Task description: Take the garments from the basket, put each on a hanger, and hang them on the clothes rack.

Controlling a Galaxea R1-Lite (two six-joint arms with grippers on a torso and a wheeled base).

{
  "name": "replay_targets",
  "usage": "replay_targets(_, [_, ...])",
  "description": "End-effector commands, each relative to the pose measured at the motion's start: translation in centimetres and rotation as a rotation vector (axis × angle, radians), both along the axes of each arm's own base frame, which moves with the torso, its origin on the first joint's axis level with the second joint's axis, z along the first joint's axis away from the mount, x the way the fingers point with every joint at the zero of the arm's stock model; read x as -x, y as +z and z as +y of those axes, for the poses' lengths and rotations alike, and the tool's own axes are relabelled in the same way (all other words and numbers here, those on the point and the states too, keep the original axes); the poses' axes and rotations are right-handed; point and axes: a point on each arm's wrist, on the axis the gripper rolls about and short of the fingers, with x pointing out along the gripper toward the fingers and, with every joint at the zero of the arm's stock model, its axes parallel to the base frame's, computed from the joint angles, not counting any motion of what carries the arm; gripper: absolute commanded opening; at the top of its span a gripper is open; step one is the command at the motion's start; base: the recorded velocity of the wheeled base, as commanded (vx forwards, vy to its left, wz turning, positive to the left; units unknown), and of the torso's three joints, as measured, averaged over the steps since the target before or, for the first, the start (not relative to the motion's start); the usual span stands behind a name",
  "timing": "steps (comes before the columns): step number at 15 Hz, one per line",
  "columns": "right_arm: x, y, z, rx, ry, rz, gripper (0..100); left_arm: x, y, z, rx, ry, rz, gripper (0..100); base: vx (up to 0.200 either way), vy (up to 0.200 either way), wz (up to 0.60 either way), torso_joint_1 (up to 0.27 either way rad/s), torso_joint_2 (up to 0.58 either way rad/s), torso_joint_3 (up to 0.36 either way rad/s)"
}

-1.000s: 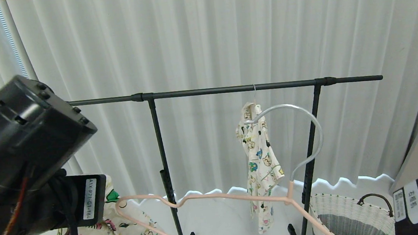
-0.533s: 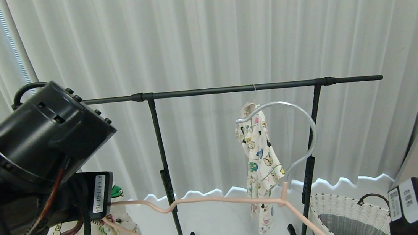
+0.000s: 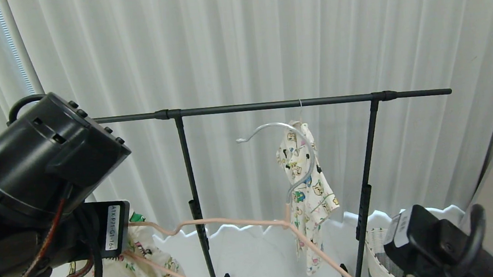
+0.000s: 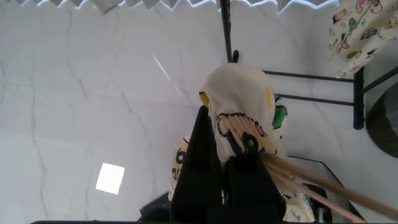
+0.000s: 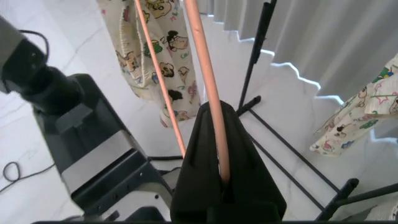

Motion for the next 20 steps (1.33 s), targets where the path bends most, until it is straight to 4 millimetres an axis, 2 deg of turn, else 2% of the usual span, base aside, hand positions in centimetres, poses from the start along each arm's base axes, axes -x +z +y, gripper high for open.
replay_targets(1, [-0.5, -1.8, 1.4, 0.074, -0.033, 0.004, 0, 0.2, 0.1, -0.1, 0.002, -0.013, -0.001, 0, 0.000, 0.000, 0.00, 0.000, 0.00, 0.000])
replay_targets(5, [-0.8, -2.2, 2.4, 0.075, -0.073, -0.015, 0, 0.5, 0.0, -0.6, 0.024, -0.016, -0.006, 0, 0.000, 0.000, 0.00, 0.000, 0.00, 0.000])
replay_targets(9, [-0.7, -2.5, 5.3, 0.024, -0.045, -0.028, 0, 2.5, 1.1, -1.3, 0.092, -0.132, -0.021, 0, 0.000, 0.000, 0.00, 0.000, 0.00, 0.000])
replay_targets(12, [-0.3, -2.9, 5.9, 0.035, -0.030, -0.026, 0, 2.6, 1.6, -1.1, 0.125, -0.139, -0.019, 0, 0.000, 0.000, 0.00, 0.000, 0.00, 0.000])
replay_targets(17, [-0.4, -2.0, 3.8, 0.021, -0.108, -0.055, 0, 1.9, 0.0, -0.6, 0.055, -0.086, 0.013, 0, 0.000, 0.000, 0.00, 0.000, 0.00, 0.000])
replay_targets(20, [-0.1, -1.5, 1.2, 0.053, -0.154, -0.069, 0, 1.7, -0.4, -0.8, 0.020, -0.077, 0.012, 0, 0.000, 0.000, 0.00, 0.000, 0.00, 0.000])
